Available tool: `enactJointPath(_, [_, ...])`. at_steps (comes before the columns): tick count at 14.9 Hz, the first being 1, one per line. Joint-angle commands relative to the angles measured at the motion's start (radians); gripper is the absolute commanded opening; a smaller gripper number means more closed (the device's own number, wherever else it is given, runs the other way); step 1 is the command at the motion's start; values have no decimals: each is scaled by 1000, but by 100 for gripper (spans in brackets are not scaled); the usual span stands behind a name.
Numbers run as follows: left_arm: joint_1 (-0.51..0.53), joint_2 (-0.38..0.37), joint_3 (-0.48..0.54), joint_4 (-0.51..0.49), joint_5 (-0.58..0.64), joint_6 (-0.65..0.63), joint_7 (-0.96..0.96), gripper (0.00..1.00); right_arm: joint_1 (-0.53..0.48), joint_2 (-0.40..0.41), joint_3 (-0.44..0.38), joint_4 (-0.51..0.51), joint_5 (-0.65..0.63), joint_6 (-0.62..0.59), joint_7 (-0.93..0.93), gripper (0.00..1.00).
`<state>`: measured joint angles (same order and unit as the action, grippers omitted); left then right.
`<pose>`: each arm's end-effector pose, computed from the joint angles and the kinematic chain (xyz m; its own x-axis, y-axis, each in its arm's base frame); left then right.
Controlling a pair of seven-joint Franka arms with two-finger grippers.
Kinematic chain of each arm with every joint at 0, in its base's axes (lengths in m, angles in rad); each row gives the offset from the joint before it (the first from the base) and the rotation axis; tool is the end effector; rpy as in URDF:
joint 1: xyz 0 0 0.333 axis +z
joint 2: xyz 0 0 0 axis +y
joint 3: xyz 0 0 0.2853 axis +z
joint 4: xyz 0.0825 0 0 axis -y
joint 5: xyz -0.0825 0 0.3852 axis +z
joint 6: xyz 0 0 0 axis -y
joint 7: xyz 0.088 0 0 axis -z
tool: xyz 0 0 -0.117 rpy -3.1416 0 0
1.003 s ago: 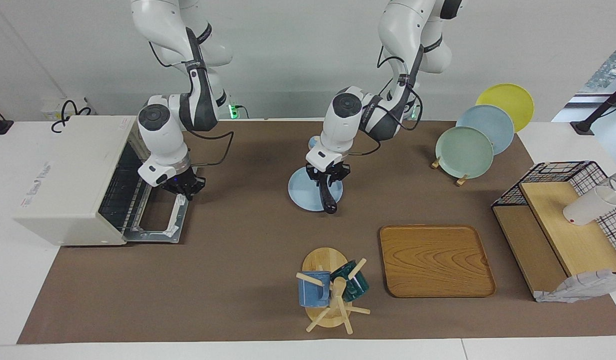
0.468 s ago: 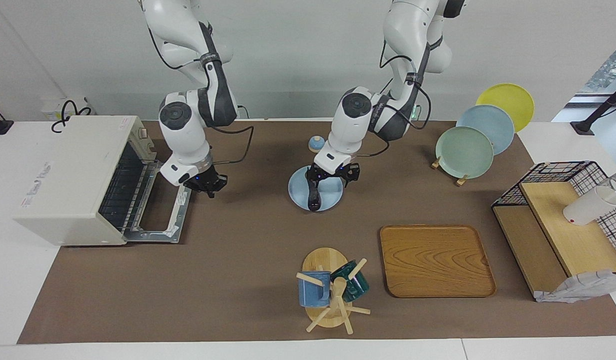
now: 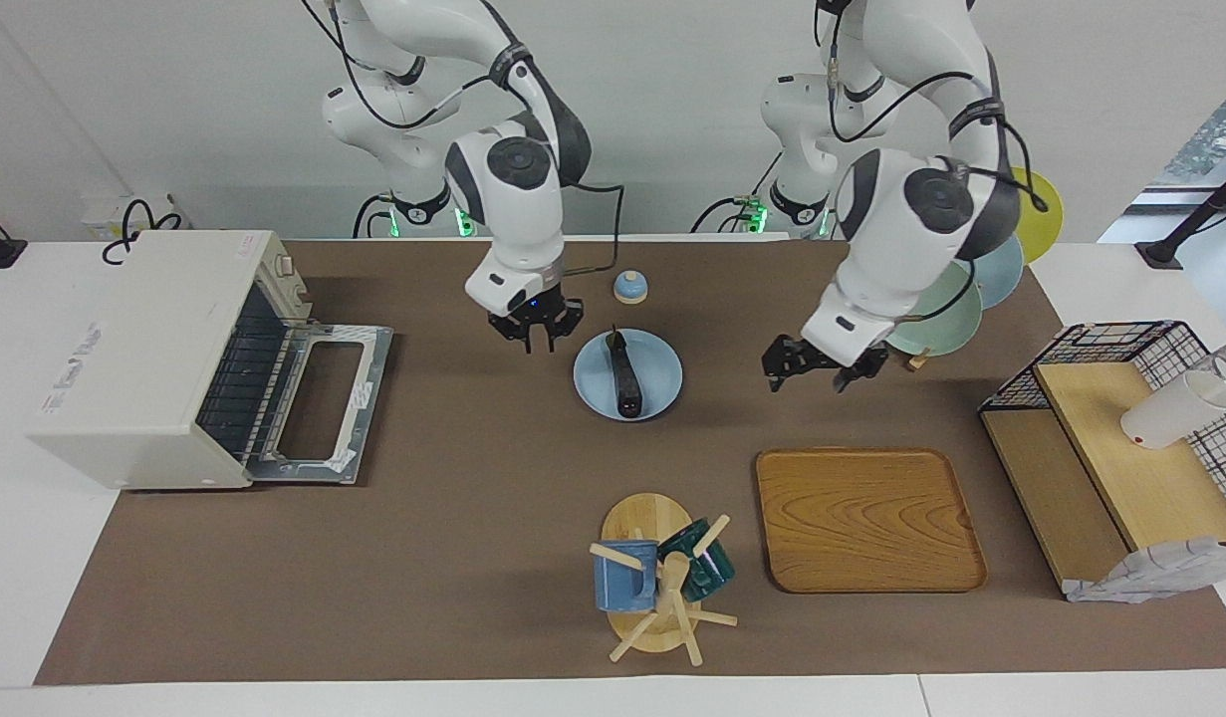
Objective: Put eggplant into oven
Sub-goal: 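Release the eggplant on the plate and withdraw the left gripper, then grasp the blue plate rim with the right gripper and lift it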
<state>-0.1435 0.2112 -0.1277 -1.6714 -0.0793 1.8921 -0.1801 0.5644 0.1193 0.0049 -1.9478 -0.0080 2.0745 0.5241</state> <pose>0.5982 -0.1684 0.4403 0.9979 -0.0639 -0.0089 -0.0627 -0.9928 0.1021 0.4911 0.3137 0.3792 0.9988 0.0490 0.0096 0.0490 -0.9988 0.0019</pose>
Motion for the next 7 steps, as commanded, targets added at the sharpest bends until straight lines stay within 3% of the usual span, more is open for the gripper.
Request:
enactJointPath(1, [67, -3, -10, 57, 13, -82, 57, 100, 105, 156, -3, 206, 20, -33, 146, 34])
enactJointPath(4, [113, -65, -10, 79, 32, -162, 74, 100, 231, 397, -3, 514, 0, -76, 322, 34])
enactJointPath(7, [133, -150, -10, 71, 50, -250, 91, 100, 278, 425, -3, 495, 3, 40, 344, 36])
